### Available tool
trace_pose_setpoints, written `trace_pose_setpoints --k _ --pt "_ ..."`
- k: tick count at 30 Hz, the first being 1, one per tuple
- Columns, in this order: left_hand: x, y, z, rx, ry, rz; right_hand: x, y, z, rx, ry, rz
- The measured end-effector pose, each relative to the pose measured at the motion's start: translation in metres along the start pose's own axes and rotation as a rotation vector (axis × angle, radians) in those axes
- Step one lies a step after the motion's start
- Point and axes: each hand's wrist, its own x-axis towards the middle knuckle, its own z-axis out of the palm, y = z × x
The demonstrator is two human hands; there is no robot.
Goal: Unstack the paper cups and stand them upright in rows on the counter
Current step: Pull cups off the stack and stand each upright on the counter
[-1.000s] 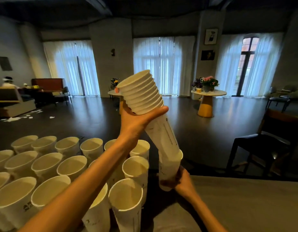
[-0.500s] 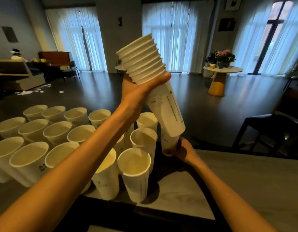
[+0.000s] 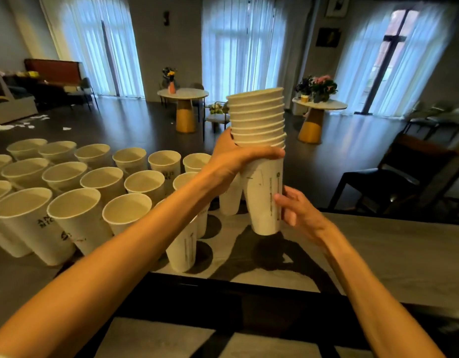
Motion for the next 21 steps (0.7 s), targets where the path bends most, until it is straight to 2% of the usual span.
trace_pose_setpoints --k 2,7,12,14,16,18,19,20,21 --pt "-0.006 0.001 0.011 0.033 0.005 0.004 -0.010 -0.006 -0.002 -0.173 0.072 -0.006" --pt "-0.012 0.001 0.011 0.098 0.105 0.019 -0.009 -0.009 0.004 -0.252 0.107 -0.041" --pt "-0.007 0.010 -0.003 0.109 0.284 0.096 0.017 0.016 0.027 -0.404 0.187 -0.033" --pt "-0.001 0.021 -0.015 0.037 0.336 0.115 0.036 0.032 0.041 -0.473 0.180 0.138" --pt "0.002 0.030 -0.028 -0.030 0.380 0.126 0.046 0.045 0.048 -0.545 0.014 0.379" --pt "0.002 0.037 -0.040 -0.083 0.411 0.141 0.057 0.058 0.052 -0.525 0.039 0.455" --pt "0.001 0.039 -0.045 -0.106 0.423 0.154 0.062 0.065 0.054 -0.480 0.154 0.398" --pt "0.001 0.041 -0.050 -0.129 0.434 0.174 0.062 0.072 0.052 -0.396 0.252 0.265" --pt "0.002 0.041 -0.057 -0.138 0.451 0.188 0.056 0.081 0.051 -0.320 0.300 0.168"
